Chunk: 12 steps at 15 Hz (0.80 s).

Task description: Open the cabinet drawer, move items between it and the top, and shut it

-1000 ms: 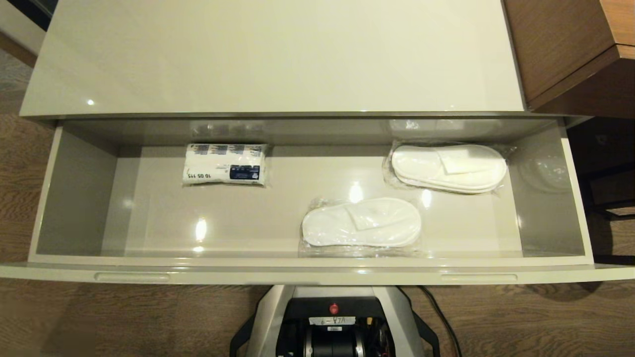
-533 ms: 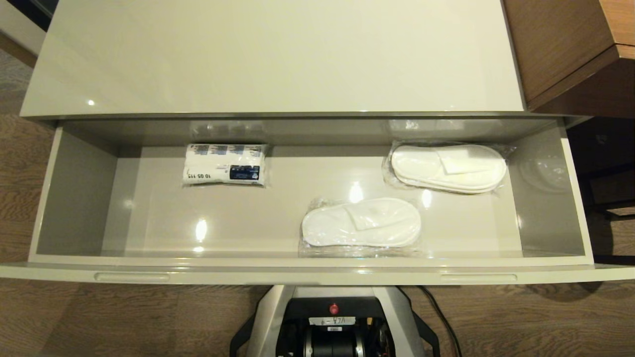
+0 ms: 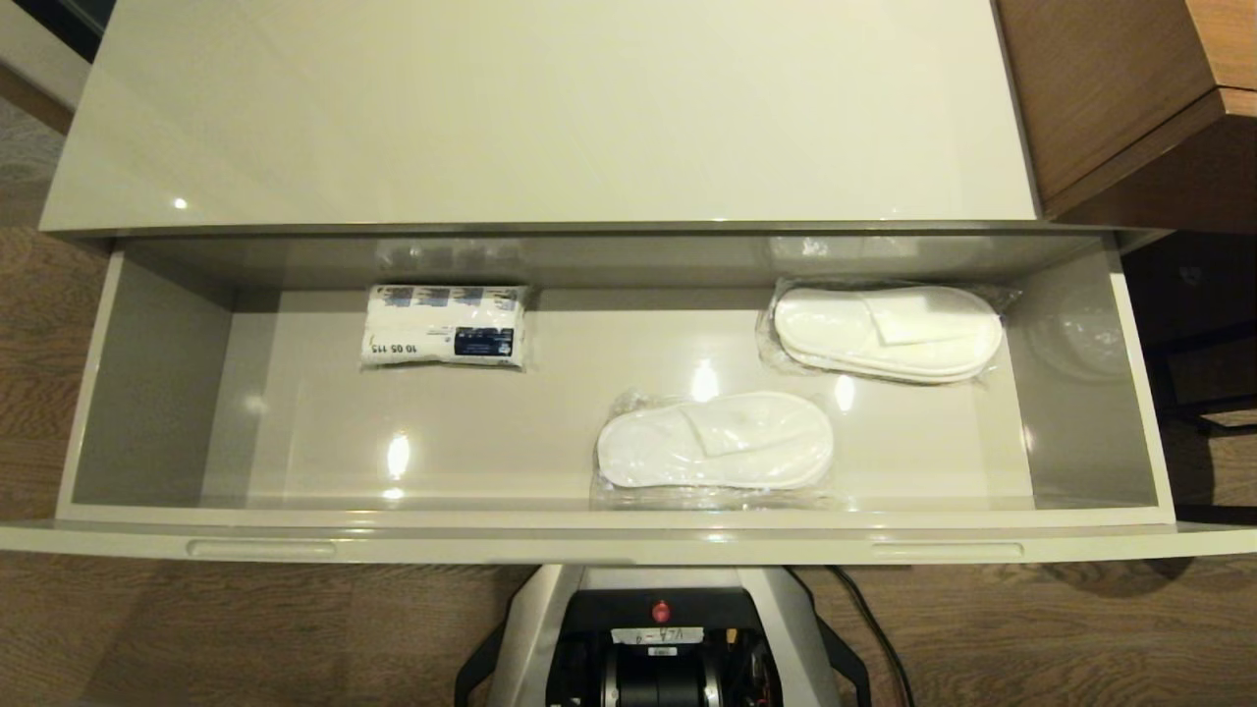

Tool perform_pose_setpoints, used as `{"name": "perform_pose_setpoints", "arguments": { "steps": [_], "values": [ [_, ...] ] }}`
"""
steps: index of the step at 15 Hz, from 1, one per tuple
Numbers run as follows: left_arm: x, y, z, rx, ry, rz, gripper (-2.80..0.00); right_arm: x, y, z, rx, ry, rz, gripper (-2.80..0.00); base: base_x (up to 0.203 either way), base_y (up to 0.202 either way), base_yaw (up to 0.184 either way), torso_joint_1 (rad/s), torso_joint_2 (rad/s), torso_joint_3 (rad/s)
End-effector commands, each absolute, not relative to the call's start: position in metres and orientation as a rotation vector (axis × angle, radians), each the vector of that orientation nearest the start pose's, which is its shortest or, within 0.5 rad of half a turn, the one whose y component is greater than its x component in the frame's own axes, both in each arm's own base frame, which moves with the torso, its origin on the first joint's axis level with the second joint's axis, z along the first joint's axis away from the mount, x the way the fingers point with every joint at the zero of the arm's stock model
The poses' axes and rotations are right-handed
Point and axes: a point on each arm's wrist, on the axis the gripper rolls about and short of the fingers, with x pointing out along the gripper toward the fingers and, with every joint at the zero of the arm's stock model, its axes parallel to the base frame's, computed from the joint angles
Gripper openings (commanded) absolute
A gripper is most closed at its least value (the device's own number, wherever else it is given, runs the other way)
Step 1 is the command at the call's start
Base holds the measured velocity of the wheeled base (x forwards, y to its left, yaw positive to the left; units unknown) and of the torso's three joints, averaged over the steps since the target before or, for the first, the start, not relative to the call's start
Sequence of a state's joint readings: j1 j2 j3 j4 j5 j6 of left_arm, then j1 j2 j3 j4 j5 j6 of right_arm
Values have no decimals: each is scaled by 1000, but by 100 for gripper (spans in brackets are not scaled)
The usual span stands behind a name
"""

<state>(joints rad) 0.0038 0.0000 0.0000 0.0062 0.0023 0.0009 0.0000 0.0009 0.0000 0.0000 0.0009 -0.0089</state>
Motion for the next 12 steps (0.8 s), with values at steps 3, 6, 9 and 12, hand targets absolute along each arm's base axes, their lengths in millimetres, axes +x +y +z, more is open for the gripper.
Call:
{"name": "perform_pose_setpoints", "arguments": {
  "steps": [3, 6, 9, 12],
  "values": [
    [-23, 0, 75, 0, 6, 8, -280, -23, 0, 75, -9, 2, 2, -280, 0, 0, 0, 0, 0, 0],
    [-23, 0, 75, 0, 8, 8, -280, -23, 0, 75, -9, 3, 3, -280, 0, 0, 0, 0, 0, 0],
    [-23, 0, 75, 2, 8, 8, -280, -23, 0, 75, -9, 3, 3, -280, 0, 0, 0, 0, 0, 0],
    [-23, 0, 75, 0, 8, 8, -280, -23, 0, 75, -9, 3, 2, -280, 0, 0, 0, 0, 0, 0]
  ]
}}
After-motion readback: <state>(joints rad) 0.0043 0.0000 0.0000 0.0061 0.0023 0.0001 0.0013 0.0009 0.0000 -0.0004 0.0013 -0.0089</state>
